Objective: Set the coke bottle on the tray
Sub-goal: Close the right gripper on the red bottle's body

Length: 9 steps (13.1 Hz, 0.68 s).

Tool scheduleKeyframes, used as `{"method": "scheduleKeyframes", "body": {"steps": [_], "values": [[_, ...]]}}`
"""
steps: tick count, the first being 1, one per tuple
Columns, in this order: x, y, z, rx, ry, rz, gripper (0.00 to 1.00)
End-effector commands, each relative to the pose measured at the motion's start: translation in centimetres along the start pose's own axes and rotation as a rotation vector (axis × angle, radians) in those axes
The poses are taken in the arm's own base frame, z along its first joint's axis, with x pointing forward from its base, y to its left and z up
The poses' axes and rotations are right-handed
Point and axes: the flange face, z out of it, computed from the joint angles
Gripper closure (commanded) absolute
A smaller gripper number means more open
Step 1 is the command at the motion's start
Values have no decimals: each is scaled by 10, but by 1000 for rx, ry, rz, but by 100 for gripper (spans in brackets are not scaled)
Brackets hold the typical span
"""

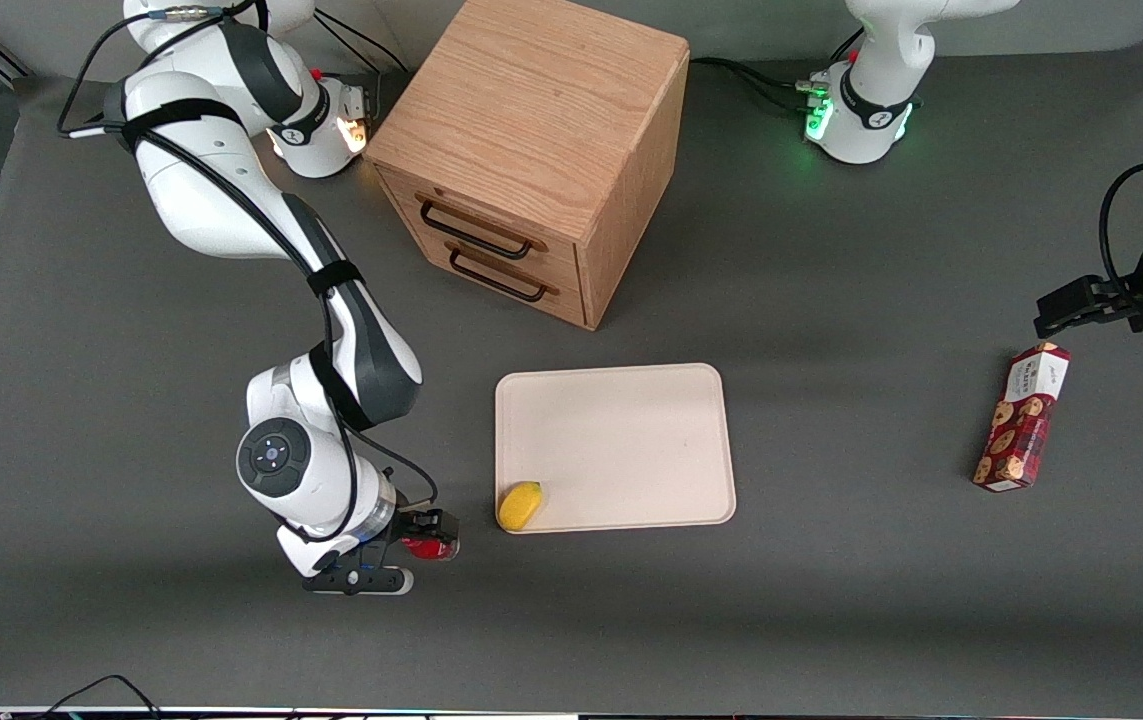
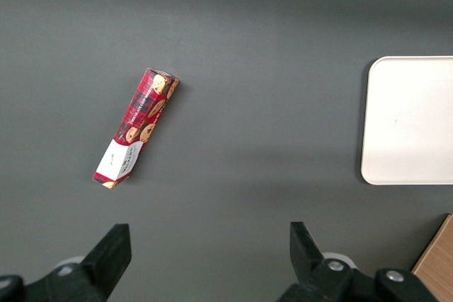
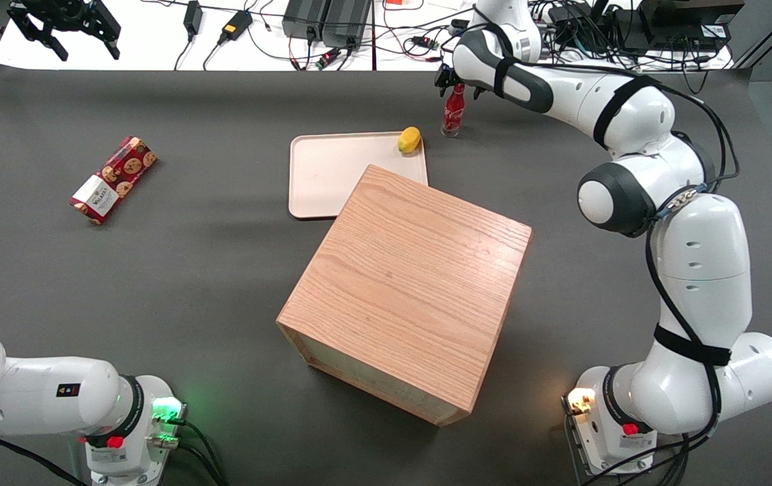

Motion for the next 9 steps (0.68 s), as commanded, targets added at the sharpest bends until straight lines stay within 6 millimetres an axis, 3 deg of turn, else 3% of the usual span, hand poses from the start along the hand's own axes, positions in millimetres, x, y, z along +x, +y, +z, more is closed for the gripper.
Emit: {"method": "scheduleKeyframes", "body": {"steps": [1, 4, 9], "values": [[0, -1, -7, -19, 9, 17, 3], [2, 5, -8, -20, 11, 11, 38], [2, 3, -8, -16, 9, 8, 87]]}}
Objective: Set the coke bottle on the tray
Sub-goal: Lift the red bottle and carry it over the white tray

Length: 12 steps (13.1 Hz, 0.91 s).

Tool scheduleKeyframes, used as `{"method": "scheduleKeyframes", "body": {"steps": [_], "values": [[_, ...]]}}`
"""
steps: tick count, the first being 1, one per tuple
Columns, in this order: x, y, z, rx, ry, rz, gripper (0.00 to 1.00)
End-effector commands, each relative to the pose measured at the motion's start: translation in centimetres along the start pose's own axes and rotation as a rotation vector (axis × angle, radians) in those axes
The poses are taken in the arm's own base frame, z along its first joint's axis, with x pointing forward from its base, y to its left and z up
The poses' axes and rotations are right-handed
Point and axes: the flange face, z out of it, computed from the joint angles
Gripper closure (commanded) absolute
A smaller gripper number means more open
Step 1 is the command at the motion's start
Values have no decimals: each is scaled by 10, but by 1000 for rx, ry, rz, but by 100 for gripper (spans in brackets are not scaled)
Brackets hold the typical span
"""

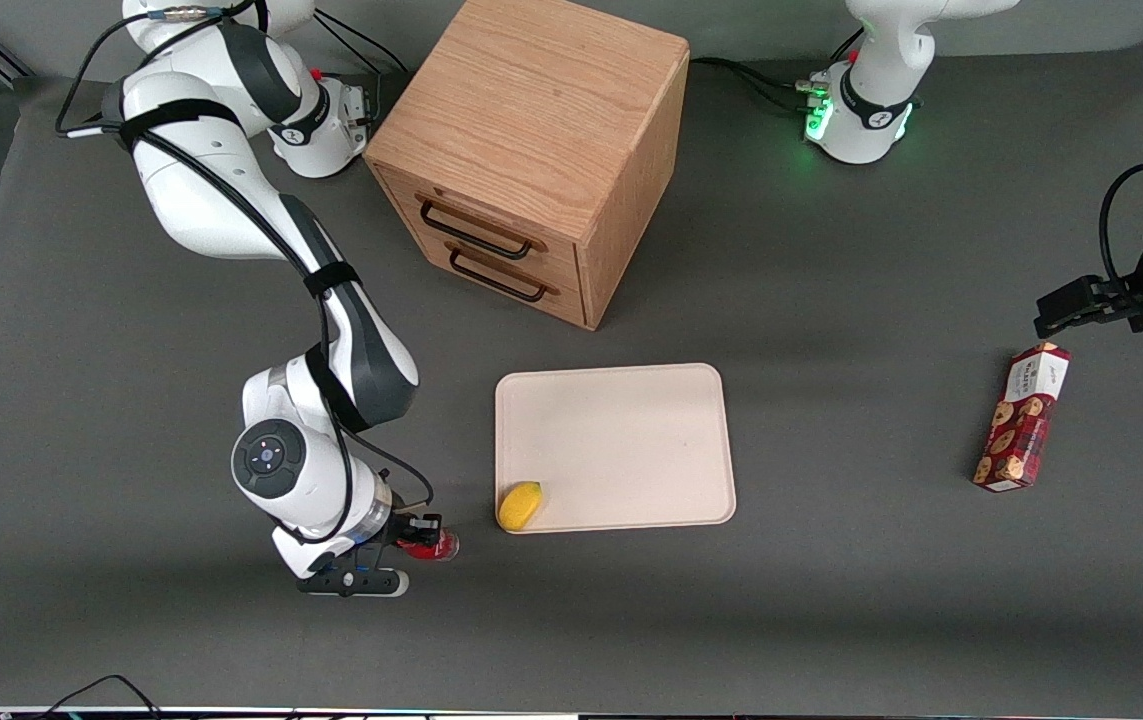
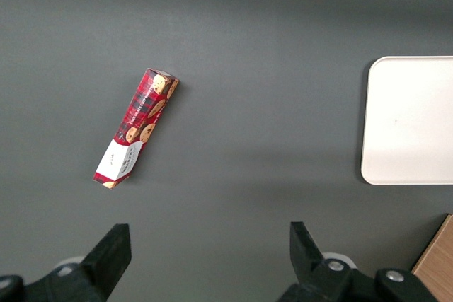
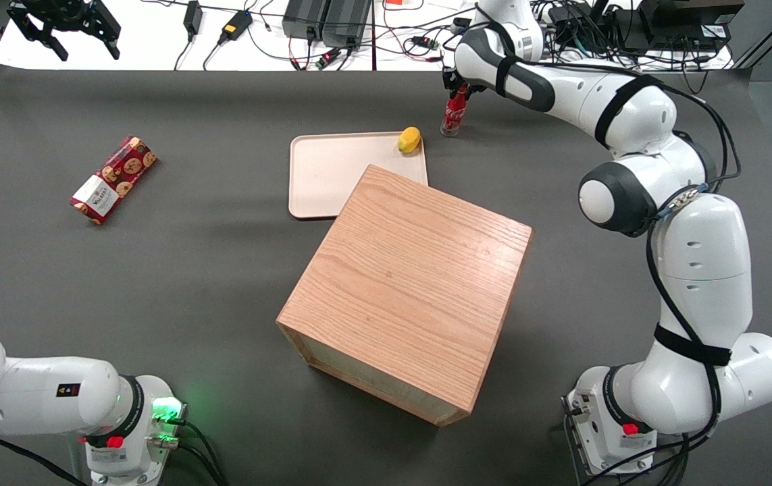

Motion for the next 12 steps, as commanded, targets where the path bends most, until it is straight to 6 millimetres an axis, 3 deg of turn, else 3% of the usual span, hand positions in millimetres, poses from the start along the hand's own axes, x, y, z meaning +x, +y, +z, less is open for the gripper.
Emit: {"method": "scheduleKeyframes", "body": {"steps": [1, 3, 5, 12], "values": [[0, -1, -6, -12, 4, 6, 96], [-3, -2, -13, -27, -14, 2, 100], [-6, -2, -38, -48, -42, -1, 100], [-42, -8, -191, -94, -141, -2, 100]]}}
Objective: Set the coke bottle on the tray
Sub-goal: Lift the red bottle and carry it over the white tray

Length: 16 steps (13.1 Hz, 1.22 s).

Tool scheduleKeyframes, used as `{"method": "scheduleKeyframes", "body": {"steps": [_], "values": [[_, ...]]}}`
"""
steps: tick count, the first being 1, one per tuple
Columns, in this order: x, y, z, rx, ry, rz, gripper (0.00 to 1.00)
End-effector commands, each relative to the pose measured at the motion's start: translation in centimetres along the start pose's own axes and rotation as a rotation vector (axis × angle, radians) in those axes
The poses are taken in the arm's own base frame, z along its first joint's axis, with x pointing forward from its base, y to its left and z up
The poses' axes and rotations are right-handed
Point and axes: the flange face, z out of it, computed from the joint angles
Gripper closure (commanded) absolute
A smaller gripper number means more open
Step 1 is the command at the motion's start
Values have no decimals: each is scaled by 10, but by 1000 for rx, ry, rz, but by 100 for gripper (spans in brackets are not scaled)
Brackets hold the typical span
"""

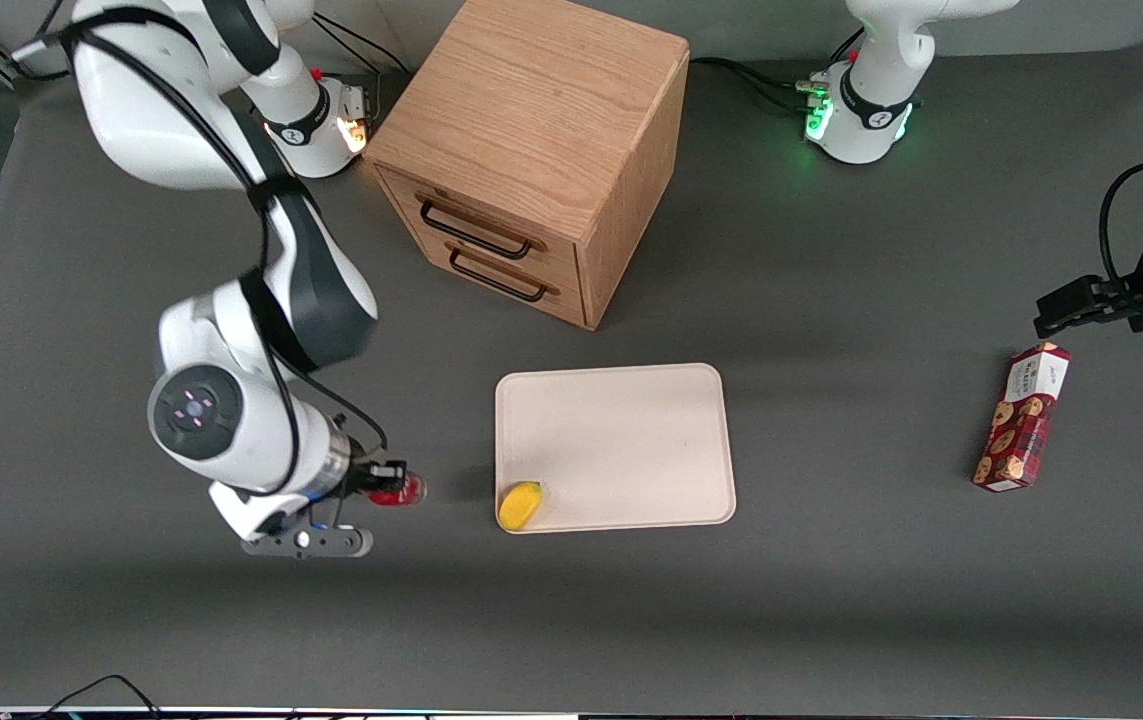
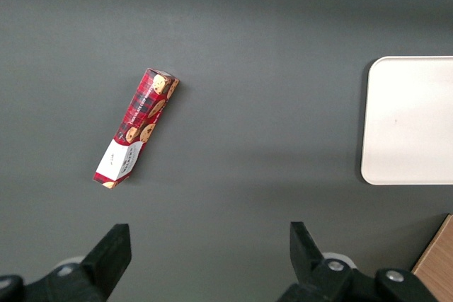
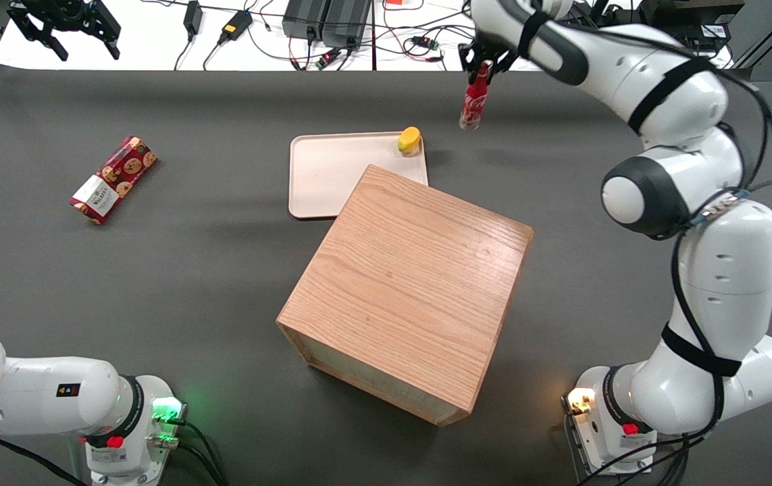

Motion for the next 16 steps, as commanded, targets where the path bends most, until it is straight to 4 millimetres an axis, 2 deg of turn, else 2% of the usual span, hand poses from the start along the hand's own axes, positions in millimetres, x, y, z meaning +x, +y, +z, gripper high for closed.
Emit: {"method": "scheduleKeyframes", "body": {"steps": [1, 2, 3, 5, 6, 7, 9, 11, 12, 14, 16], "values": [[-30, -10, -53, -7, -4, 7, 100], [-44, -33, -65, 10, 0, 18, 100], [-54, -53, -68, 30, -4, 65, 100], [-89, -122, -56, 30, -12, 95, 100], [-97, -145, -44, 35, -8, 99, 100], [-98, -155, -31, 37, -10, 87, 100], [-101, -178, 11, 20, -28, 65, 100], [-97, -185, 56, -23, -32, 59, 100], [-97, -186, 71, -41, -35, 53, 100], [-100, -184, 97, -46, -57, 59, 100], [-92, -169, 110, -55, -78, 125, 100]]}}
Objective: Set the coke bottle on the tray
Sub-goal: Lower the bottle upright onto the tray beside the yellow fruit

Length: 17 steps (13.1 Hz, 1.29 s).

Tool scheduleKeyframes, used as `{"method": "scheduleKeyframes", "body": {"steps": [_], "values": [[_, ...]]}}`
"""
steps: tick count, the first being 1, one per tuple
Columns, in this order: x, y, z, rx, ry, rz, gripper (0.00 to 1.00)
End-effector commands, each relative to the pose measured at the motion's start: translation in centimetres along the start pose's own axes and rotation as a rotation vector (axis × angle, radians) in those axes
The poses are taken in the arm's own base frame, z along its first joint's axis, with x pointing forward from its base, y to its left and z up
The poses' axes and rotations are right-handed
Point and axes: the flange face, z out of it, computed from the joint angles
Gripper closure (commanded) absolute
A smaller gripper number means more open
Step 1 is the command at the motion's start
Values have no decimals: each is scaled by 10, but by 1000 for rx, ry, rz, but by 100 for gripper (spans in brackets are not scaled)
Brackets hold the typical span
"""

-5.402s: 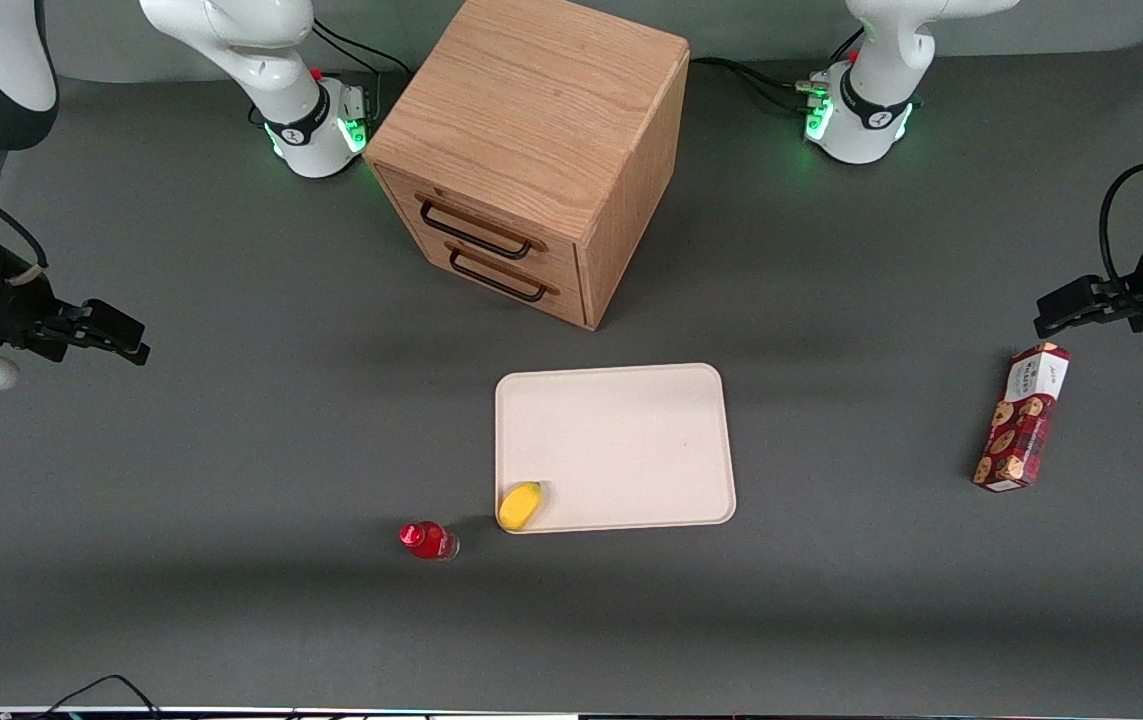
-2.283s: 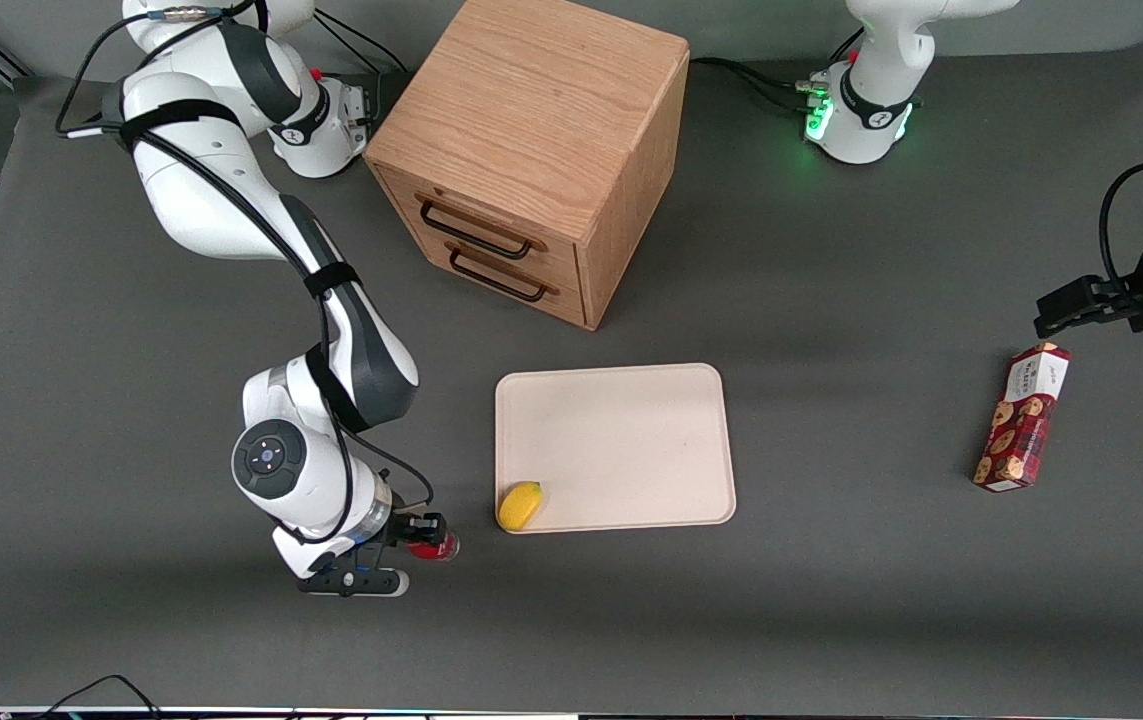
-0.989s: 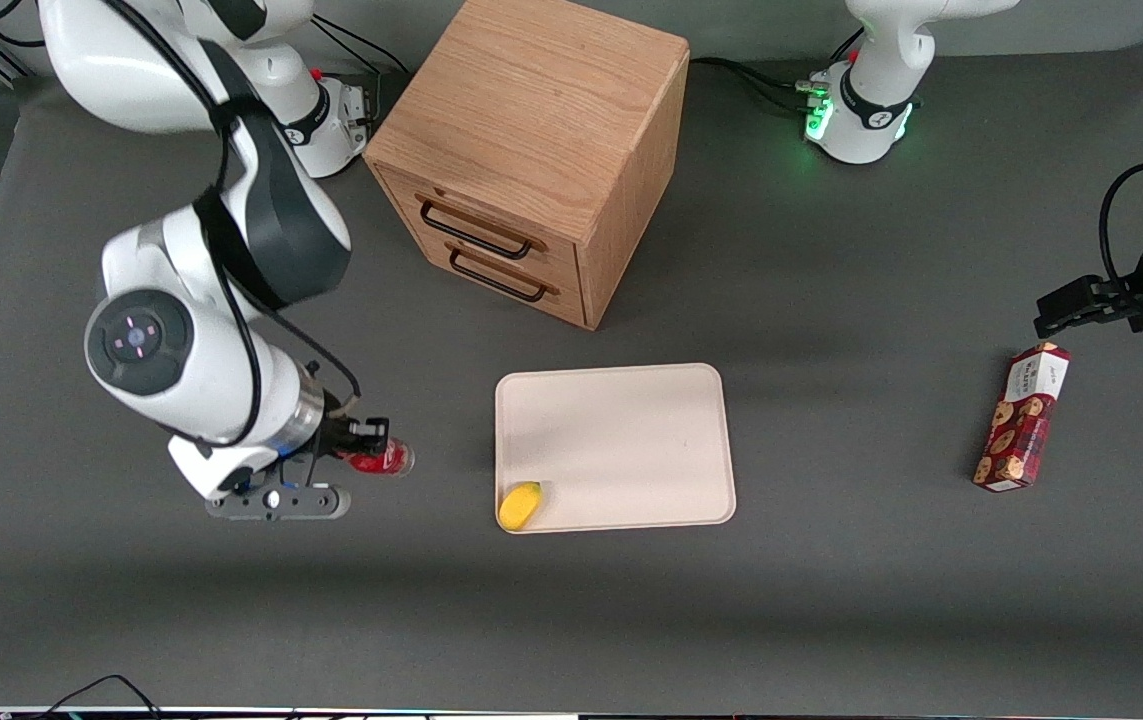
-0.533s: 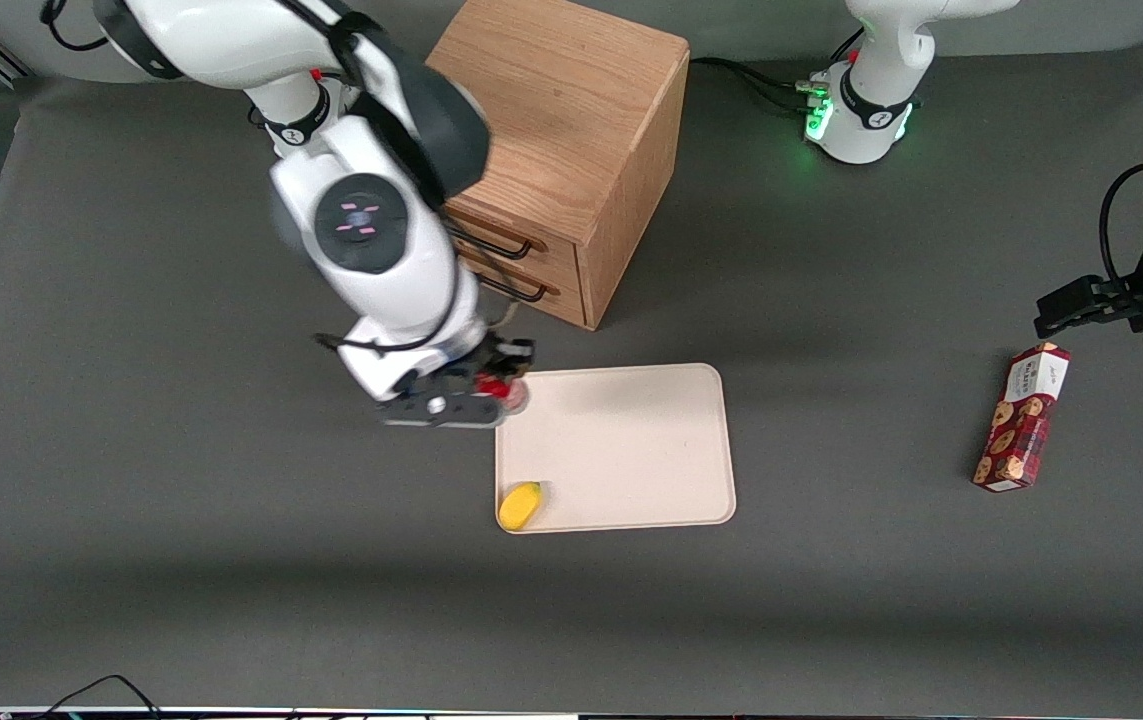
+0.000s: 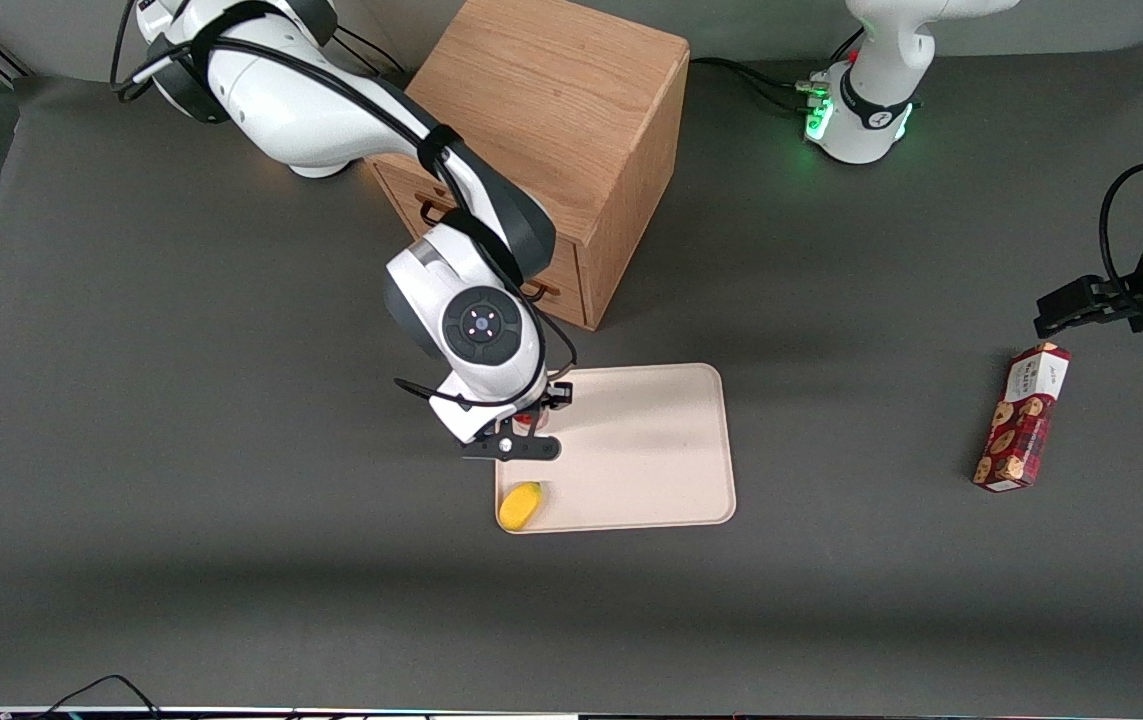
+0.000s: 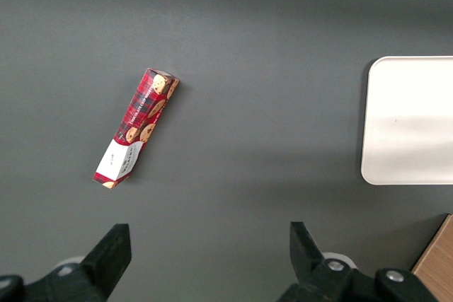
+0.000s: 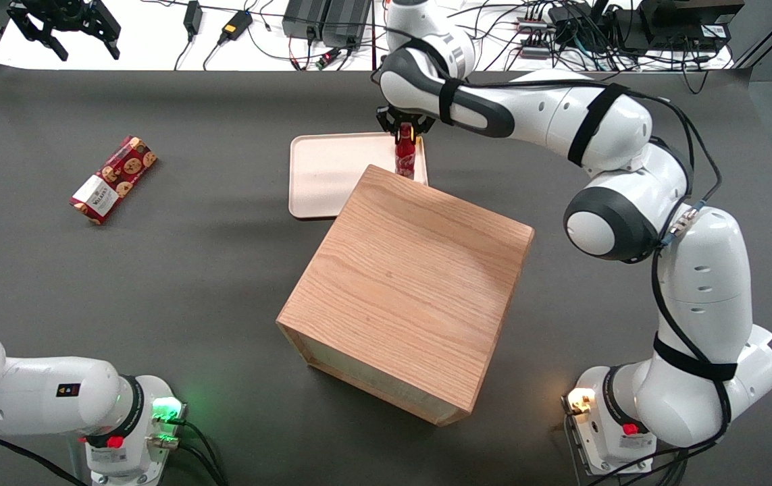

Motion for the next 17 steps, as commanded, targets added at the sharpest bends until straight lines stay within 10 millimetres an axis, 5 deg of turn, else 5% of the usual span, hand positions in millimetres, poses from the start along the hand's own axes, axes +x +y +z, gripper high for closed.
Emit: {"method": "scheduleKeyframes", "body": {"steps": [1, 8, 9, 11, 12, 14, 17], "values": [[3, 13, -3, -1, -6, 65, 100], [4, 10, 23, 20, 16, 84, 83], [3, 9, 23, 18, 18, 81, 67], [1, 6, 23, 17, 25, 87, 0], [3, 8, 21, 18, 29, 105, 0], [6, 15, -2, 43, 45, 118, 0], [20, 66, -79, 91, 110, 172, 0]]}}
